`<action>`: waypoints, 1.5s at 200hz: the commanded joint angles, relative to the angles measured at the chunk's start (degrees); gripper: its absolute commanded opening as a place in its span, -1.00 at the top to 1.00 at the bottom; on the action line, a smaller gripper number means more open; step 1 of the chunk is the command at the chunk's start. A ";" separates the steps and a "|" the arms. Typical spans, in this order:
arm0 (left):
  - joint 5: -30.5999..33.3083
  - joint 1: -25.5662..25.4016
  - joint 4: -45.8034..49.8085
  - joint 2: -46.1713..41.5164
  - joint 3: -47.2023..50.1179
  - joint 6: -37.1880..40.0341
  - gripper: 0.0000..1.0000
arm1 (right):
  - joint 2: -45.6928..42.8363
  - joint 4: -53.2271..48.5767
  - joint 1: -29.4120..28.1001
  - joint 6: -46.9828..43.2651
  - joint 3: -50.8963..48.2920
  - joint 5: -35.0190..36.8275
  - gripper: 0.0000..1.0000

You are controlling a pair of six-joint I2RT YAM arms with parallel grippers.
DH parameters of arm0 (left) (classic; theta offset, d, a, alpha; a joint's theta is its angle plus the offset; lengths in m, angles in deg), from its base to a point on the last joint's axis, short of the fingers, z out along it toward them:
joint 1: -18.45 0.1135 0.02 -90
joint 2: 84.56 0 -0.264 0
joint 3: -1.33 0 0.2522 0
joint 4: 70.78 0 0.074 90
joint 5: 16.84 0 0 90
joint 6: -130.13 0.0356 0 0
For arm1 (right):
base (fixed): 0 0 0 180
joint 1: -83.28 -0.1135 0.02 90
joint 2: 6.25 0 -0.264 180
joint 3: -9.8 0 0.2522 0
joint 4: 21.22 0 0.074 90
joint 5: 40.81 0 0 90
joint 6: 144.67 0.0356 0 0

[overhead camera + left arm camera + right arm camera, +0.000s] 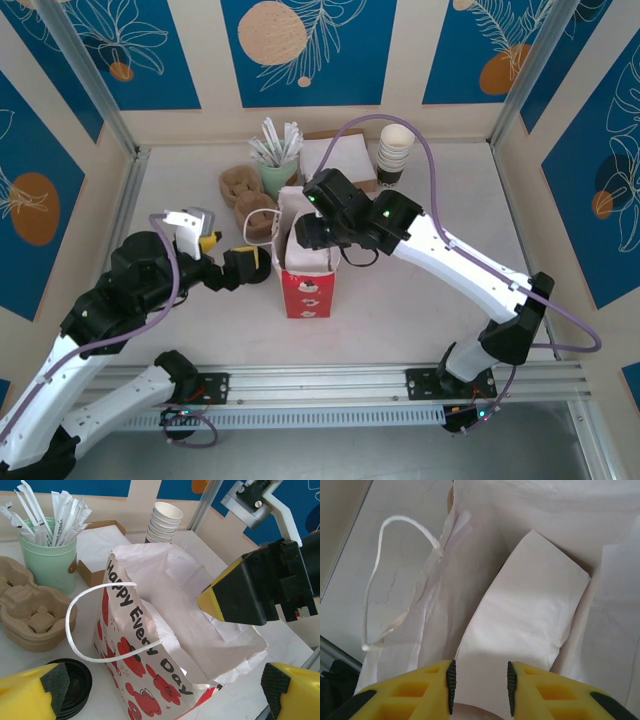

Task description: Pack the takeout coffee

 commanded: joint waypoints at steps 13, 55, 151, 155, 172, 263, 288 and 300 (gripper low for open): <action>0.67 -0.31 -2.32 0.18 1.13 -0.34 -1.00 | -3.04 2.08 -0.08 0.19 -1.61 -1.61 0.30; 5.52 -0.36 -1.62 1.25 1.47 -1.99 -1.00 | -6.58 3.73 0.82 -2.52 -1.15 -1.79 0.29; 37.88 0.27 -10.59 0.82 11.86 2.31 -1.00 | -22.48 10.27 12.25 -13.96 -9.16 2.80 -0.45; 38.85 0.43 -11.92 0.75 12.63 3.17 -1.00 | -23.61 10.99 13.34 -13.92 -10.03 1.74 -0.47; 42.13 1.69 -17.13 0.55 16.07 6.69 -1.00 | -28.61 15.32 17.69 -14.37 -15.70 -3.12 -0.61; 41.23 18.64 -45.82 5.70 35.90 17.49 -1.00 | -43.16 34.80 39.48 -19.74 -47.91 0.58 -0.98; 38.38 24.21 -53.12 9.84 39.92 15.47 -1.00 | -42.36 49.99 42.47 -24.62 -59.22 2.05 -0.98; 37.64 26.29 -55.20 12.13 41.10 14.26 -1.00 | -40.16 56.94 43.00 -26.57 -63.93 3.44 -0.98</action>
